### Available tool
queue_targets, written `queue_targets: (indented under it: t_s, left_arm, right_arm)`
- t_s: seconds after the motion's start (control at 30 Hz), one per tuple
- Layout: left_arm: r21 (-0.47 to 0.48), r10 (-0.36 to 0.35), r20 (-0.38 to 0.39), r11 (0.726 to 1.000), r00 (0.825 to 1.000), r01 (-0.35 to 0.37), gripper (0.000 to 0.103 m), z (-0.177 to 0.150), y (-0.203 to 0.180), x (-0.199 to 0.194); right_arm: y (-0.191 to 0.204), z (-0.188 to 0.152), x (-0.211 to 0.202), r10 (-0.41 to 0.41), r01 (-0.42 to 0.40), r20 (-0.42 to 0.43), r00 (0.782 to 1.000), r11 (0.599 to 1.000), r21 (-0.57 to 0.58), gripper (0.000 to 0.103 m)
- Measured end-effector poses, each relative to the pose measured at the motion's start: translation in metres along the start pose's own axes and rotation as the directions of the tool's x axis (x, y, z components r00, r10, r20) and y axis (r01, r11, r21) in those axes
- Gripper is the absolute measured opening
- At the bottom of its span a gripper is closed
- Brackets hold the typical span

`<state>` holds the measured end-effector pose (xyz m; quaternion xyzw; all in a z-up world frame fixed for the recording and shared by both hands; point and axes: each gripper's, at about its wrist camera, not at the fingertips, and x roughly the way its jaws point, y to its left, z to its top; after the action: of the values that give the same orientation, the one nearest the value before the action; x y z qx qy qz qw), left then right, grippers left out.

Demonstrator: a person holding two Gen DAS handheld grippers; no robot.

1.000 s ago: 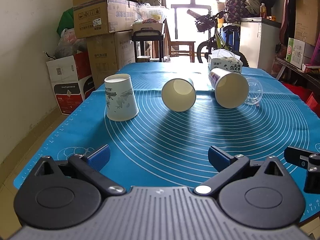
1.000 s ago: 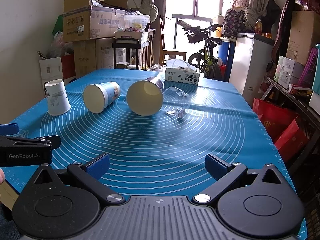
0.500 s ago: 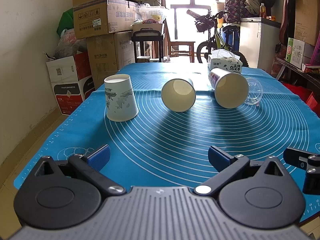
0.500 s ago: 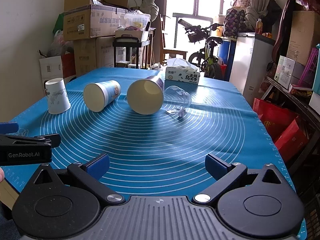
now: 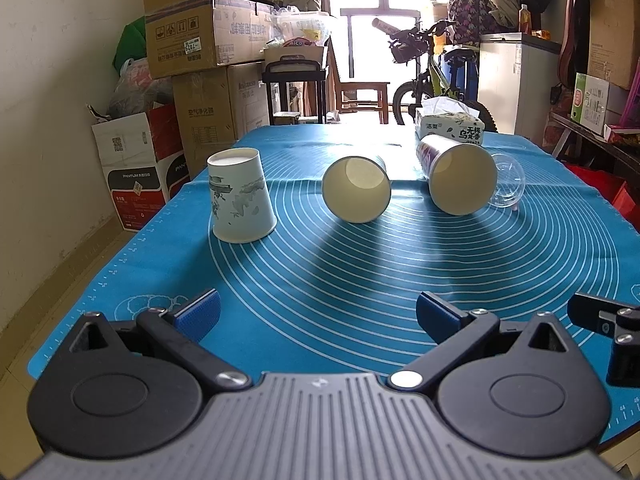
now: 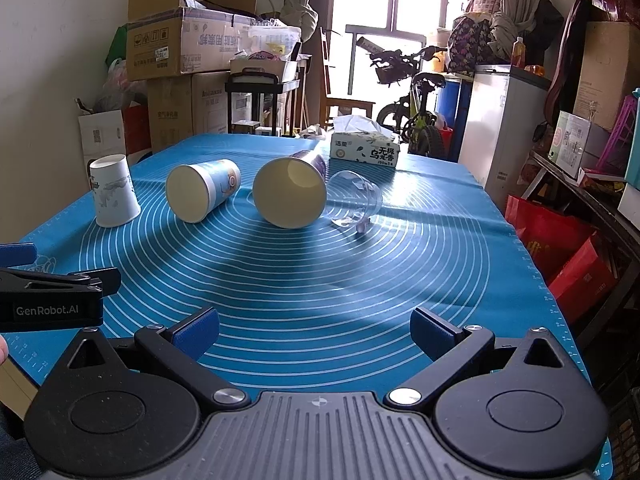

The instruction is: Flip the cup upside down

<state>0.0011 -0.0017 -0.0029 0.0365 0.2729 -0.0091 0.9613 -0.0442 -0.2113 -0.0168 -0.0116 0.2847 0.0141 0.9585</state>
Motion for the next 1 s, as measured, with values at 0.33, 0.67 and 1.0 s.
queue_targets:
  t_s: [0.33,0.67,1.0]
  left_arm:
    - [0.004,0.0,0.002,1.0,1.0,0.0,0.102,0.0,0.0,0.0]
    - [-0.004,0.018,-0.007,1.0,1.0,-0.018,0.102,0.008,0.003,0.002]
    - [0.006,0.034,0.013,0.999,0.999,-0.034,0.102,0.066,0.001,0.026]
  right_arm:
    - [0.0,0.0,0.0,0.0,0.0,0.001,1.0,1.0,0.0,0.103]
    - [-0.005,0.006,0.003,0.0,0.0,0.007,1.0,1.0,0.003,0.103]
    - [-0.023,0.04,0.025,0.011,-0.011,0.014,1.0,1.0,0.015,0.103]
